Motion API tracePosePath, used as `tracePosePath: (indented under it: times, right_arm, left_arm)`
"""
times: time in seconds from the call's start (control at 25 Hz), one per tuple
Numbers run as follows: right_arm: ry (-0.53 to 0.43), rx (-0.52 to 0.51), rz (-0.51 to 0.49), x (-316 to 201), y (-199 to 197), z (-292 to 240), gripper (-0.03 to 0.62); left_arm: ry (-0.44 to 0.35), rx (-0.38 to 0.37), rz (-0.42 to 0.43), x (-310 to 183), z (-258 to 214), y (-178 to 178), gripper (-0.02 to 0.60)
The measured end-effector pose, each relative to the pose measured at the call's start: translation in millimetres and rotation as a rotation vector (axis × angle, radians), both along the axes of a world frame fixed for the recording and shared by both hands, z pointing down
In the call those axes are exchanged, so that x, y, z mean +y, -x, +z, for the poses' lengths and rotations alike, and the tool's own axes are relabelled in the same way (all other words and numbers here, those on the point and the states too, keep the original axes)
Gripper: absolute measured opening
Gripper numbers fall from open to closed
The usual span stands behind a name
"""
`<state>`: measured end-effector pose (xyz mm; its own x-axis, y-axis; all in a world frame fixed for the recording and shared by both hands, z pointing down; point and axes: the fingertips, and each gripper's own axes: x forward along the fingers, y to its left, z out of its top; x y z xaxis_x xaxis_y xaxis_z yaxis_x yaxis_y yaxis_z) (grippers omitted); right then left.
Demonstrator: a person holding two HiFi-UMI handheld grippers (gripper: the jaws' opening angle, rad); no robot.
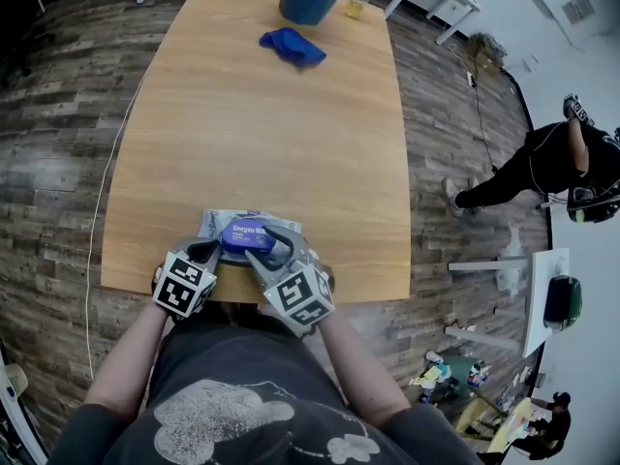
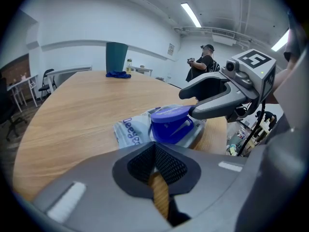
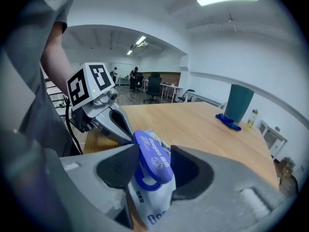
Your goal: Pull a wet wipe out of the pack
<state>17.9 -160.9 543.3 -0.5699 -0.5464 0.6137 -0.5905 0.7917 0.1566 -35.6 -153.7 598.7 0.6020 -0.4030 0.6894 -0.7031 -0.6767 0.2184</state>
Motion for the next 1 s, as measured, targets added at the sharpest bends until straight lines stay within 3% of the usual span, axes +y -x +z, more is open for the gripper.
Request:
tracePosePath:
  times: [0.12,0.32,0.56,1.0]
  right_arm:
    - [-0.049,0.018,0.005,-1.9,1.5,-3.0,0.108]
    - [-0.063,0.027,0.016,-5.2,-0.6,-2.9,0.107]
    - [-0.137,0.027,0.099,-38.7,-7.1,-19.0,0.115]
    - [-0.086,0.034,0.228,-80.2,-24.2,-4.0,0.135]
  left_arm:
    - [-0.006,-0.002,0.002,-0.6,0.1,0.4,0.017]
    - [-0.021,-0.001,0.001,-1.0,0.3,0.2,0.017]
    - [-0.012,-0.006,0.003,-1.1,0.2,0.9,0.017]
    - [-0.017,-0.005,0.004,1.2,1.2,0.2,0.017]
